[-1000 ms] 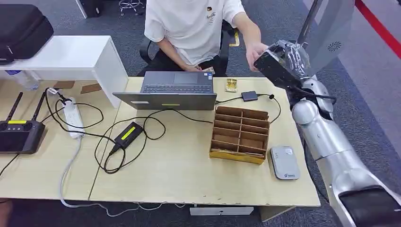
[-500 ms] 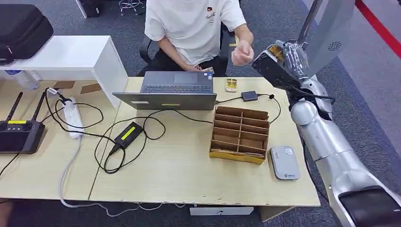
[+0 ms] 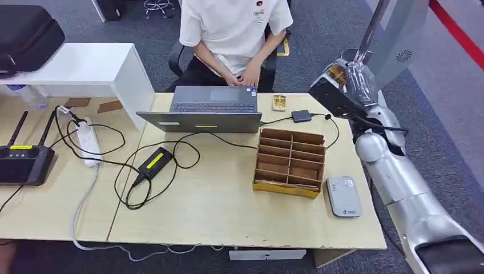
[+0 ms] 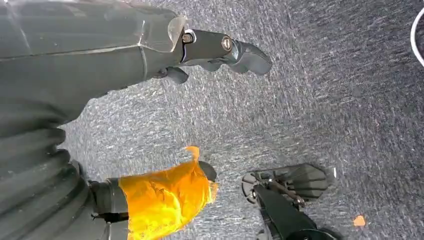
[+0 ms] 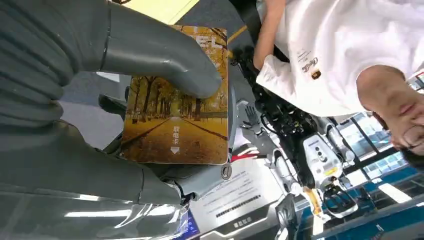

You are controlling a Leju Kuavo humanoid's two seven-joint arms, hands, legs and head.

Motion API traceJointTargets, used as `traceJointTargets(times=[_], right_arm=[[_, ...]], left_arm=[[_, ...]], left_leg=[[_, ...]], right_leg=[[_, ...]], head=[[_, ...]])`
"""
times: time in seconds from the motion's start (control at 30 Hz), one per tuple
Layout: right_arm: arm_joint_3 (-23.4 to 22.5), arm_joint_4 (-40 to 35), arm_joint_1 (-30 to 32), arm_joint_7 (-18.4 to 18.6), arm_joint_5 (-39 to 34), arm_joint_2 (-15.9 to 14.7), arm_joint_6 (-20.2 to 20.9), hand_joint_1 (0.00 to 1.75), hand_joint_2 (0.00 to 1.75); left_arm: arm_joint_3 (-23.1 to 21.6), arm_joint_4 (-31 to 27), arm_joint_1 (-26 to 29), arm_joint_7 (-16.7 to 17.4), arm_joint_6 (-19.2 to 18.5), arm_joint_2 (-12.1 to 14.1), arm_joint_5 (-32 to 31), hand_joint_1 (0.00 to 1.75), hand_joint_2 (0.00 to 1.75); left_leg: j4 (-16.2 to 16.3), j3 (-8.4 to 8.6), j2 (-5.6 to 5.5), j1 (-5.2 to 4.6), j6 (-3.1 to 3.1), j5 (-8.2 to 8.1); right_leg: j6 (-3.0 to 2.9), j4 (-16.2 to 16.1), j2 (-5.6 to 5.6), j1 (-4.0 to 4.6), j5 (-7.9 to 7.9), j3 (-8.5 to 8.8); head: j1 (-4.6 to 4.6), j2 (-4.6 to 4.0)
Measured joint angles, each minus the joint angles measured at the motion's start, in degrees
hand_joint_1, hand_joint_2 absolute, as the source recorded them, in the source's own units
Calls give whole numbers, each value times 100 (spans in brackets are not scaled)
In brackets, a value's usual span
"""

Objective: Pass the card to the sensor for recognition and then transmit it.

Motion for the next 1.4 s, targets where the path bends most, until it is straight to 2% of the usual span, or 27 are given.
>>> traceJointTargets(times=[0.3, 0.53, 1.17, 1.4], right_arm=[[-301, -450, 1046, -179, 11, -624, -90, 175, 175], [-654, -581, 1648, -273, 72, -846, -138, 175, 175], [-1154, -625, 2729, -474, 420, -850, -135, 175, 175], [-1250, -561, 2885, -485, 433, -815, -135, 175, 175]], left_arm=[[116, 0, 55, 74, 0, 0, 26, 0, 175], [208, 0, 55, 175, 52, 0, 31, 0, 175], [300, 0, 52, 282, 98, -2, -9, 0, 175], [304, 0, 51, 289, 96, -2, -9, 0, 175]], left_leg=[[0, -8, -3, -2, 4, -4], [0, -6, -1, -1, 6, -5], [-1, -10, -2, -1, 4, -8], [-1, -8, -1, -1, 5, -8]], right_leg=[[1, -5, -5, -1, 0, 1], [1, -5, -5, 0, 0, -1], [2, -5, -6, 0, -3, -1], [1, -4, -4, 0, -3, -1]], head=[[0, 0], [-2, 0], [0, 0], [0, 0]])
